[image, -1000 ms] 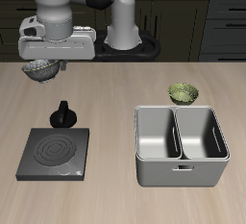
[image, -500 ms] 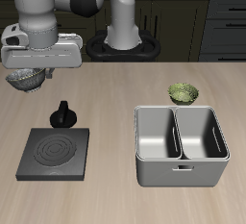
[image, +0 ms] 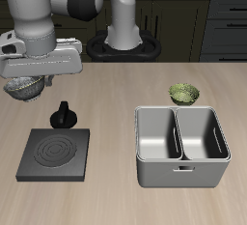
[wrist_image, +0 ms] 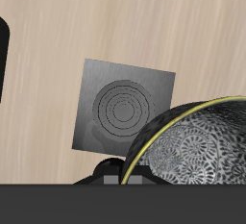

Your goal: Place the black bowl on the flat stove

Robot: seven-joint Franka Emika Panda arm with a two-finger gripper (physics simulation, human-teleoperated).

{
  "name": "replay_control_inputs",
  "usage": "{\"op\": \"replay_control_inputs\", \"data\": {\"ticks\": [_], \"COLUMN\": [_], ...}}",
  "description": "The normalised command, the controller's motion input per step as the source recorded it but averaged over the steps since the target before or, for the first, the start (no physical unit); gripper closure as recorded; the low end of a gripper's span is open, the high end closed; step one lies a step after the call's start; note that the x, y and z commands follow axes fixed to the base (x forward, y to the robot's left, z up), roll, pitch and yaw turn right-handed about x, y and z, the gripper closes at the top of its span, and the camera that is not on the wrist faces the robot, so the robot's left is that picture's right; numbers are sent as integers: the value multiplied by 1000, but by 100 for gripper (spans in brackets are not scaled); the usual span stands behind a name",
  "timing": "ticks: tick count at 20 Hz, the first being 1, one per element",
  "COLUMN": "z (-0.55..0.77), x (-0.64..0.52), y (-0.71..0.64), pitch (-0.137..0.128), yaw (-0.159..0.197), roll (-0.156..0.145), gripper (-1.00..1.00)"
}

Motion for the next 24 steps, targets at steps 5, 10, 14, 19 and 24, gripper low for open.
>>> {"op": "replay_control_inputs", "data": {"ticks": [5,10,14,19,24], "z": [41,-41,-81,-103,-149], "x": [239,350,267,202,34], "y": [140,-1,-61,-102,98], "pitch": [-7,3,0,9,16], "yaw": [2,-5,7,-40,-10], "roll": [13,-8,-24,-23,-7], "gripper": [100,100,100,100,100]}}
